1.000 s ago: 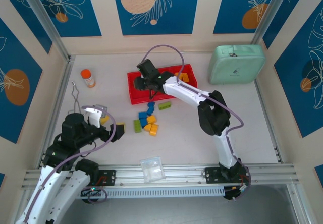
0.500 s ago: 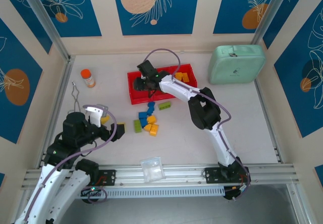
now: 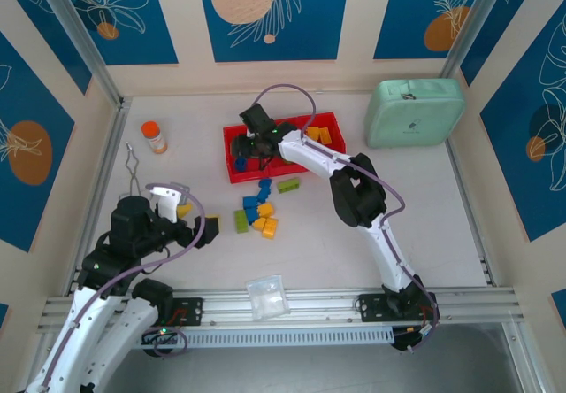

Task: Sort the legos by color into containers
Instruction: Place the lego in the container, then pick up the lego from the center of the table.

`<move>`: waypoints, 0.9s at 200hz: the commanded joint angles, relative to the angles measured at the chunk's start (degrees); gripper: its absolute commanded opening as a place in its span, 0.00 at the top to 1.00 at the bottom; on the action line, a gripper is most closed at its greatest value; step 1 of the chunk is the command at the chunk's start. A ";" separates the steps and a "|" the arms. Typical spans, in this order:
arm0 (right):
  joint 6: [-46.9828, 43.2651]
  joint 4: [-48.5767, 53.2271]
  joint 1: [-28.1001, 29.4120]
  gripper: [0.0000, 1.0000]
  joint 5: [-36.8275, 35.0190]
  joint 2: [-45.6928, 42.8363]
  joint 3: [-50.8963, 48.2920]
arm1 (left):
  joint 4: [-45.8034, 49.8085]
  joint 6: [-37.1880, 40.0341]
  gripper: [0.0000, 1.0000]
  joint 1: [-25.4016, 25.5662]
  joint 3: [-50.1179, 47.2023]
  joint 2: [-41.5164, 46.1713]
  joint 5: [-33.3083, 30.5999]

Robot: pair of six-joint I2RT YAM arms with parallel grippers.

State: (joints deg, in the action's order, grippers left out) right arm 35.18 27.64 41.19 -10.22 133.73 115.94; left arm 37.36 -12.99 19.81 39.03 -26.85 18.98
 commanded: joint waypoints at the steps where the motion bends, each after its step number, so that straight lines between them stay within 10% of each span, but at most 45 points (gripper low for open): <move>1: -0.22 2.84 0.38 0.48 1.36 -2.77 1.62 | 0.34 0.71 0.01 0.58 0.17 -0.12 -0.13; 58: -2.57 0.48 -0.18 0.40 -0.65 -17.23 -12.12 | 0.27 0.77 0.01 0.58 0.10 -0.27 0.06; 145: -8.47 -0.27 -3.27 0.00 -1.64 -37.27 -39.16 | 0.12 0.53 0.01 0.58 0.13 -1.01 -0.13; 180: -11.99 -4.08 -4.84 0.01 -2.14 -37.98 -46.76 | 0.41 0.52 0.01 0.58 0.28 -1.80 -0.22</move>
State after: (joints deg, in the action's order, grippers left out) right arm 26.70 25.82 37.47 -12.01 96.99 72.64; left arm 37.34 -13.02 19.81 39.03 -28.27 18.98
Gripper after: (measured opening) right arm 0.992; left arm 0.994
